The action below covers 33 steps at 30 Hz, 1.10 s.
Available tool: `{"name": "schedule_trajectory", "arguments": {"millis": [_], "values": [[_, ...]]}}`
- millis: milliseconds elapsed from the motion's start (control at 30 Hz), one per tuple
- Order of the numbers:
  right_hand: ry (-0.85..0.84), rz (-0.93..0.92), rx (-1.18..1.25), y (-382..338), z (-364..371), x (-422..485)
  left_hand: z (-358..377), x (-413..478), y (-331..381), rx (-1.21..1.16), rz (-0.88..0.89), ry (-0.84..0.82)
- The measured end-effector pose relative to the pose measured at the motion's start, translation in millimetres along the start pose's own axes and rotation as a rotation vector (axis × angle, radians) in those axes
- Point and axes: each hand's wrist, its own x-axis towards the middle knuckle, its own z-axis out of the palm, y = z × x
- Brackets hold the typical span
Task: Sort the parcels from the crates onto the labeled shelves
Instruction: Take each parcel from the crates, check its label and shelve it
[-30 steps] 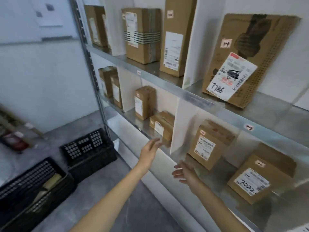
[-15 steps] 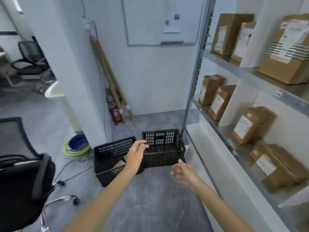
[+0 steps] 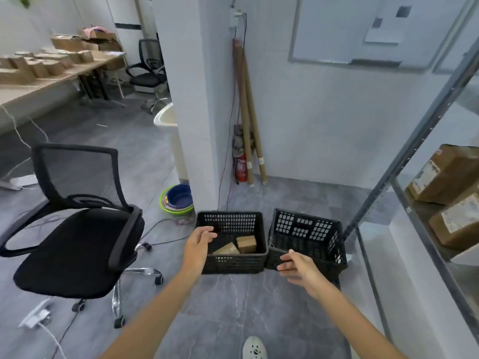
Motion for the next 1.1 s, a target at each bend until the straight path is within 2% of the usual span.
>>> {"name": "schedule_trajectory", "arguments": {"millis": [333, 600, 933, 1100], "values": [[-0.076, 0.023, -0.140, -76, 12, 120, 9, 107, 4, 0.026, -0.067, 0.104], [-0.076, 0.090, -0.152, -118, 43, 182, -1, 175, 3, 0.041, -0.169, 0.148], [-0.002, 0.110, -0.143, -159, 110, 265, -28, 293, -11, 0.058, -0.221, 0.056], [-0.013, 0.074, -0.223, -170, 138, 311, -36, 341, -37, 0.139, -0.270, 0.002]]}}
